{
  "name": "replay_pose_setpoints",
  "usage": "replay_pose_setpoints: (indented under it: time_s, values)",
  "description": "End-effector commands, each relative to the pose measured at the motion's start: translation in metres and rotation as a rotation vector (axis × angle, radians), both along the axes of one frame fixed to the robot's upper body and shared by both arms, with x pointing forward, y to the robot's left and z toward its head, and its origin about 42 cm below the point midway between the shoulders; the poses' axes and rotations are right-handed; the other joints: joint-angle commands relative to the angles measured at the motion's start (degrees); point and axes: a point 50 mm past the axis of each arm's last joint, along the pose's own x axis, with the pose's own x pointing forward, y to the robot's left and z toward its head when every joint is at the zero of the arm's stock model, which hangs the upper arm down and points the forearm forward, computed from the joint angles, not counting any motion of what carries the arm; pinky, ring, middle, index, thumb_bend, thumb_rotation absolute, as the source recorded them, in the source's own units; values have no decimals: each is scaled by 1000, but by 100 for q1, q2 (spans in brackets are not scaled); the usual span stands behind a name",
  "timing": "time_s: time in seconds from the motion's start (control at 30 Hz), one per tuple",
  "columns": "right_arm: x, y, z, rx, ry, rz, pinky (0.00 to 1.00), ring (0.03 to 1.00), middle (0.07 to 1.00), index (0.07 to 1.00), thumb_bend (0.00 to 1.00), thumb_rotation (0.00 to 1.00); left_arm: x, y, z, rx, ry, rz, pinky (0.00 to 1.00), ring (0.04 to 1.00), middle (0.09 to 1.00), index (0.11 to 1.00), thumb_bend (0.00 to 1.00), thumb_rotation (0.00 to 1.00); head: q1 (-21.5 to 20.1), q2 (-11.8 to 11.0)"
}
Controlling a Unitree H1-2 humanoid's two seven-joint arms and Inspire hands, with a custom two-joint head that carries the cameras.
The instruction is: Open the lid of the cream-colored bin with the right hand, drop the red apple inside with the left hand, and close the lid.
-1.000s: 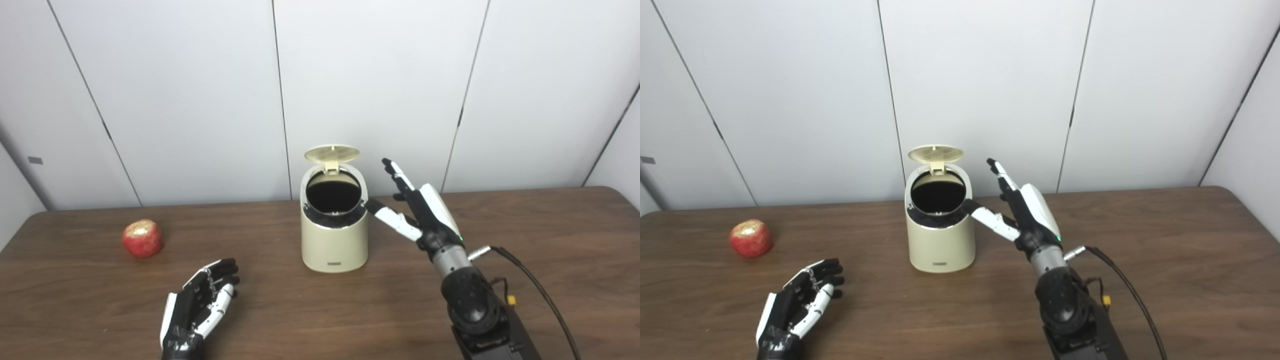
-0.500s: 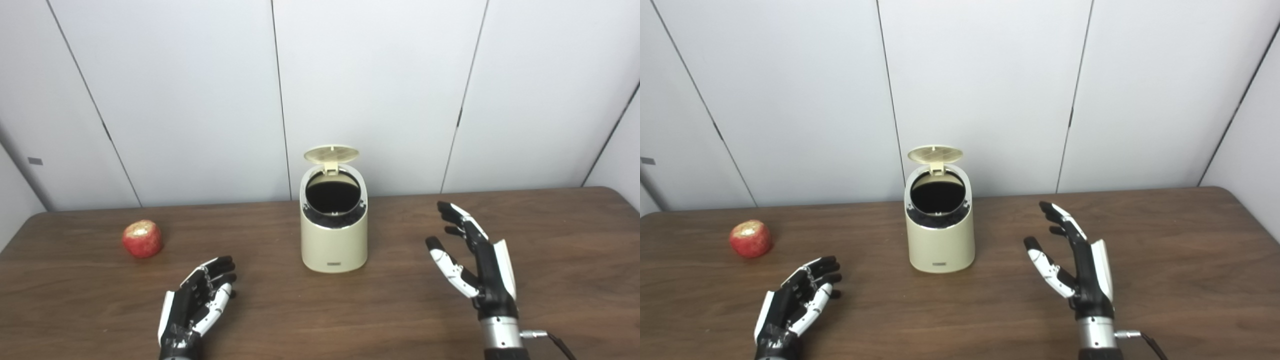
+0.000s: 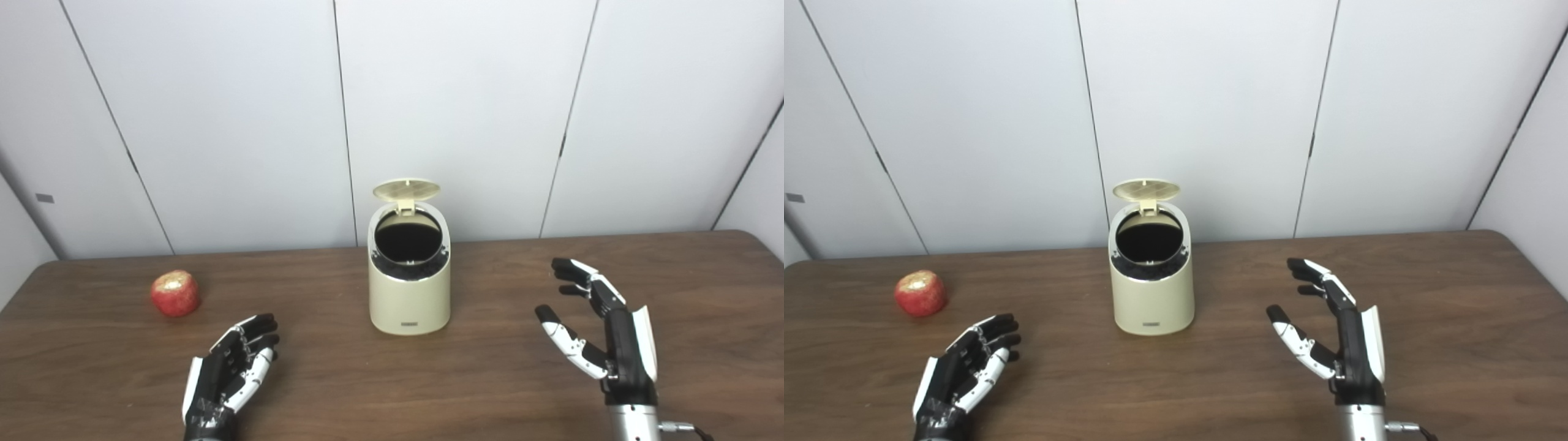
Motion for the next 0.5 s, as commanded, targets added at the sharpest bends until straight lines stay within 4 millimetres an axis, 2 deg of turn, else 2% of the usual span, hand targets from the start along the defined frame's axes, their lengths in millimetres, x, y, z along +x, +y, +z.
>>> replay_pose_setpoints:
  time_s: [0.0,0.1,0.13,0.17,0.27,0.4,0.47]
  values:
    - [-12,2,-13,21,37,-12,656,739,744,716,284,380,4,11,14,151,-90,36,623,699,735,726,328,186,14,4]
    - [-12,3,-13,29,48,-13,668,747,749,720,292,413,6,19,33,356,-247,111,544,661,703,712,530,194,70,4]
    - [-12,3,-12,26,49,-14,666,746,749,721,290,433,9,24,43,424,-326,150,538,663,704,713,604,197,94,1]
    - [-12,2,-12,24,50,-15,666,747,748,725,282,435,11,28,52,486,-387,188,577,691,723,734,710,210,130,-3]
    - [-11,0,-12,14,45,-15,654,740,742,723,269,424,15,40,76,673,-499,297,643,737,762,789,813,269,178,-17]
    - [-9,-2,-13,30,53,-6,655,740,741,721,272,431,23,66,109,889,-509,454,751,830,833,873,902,358,319,-75]
    - [-8,-5,-15,26,60,-10,656,738,739,723,273,454,28,77,118,937,-483,498,740,859,869,917,958,391,400,-97]
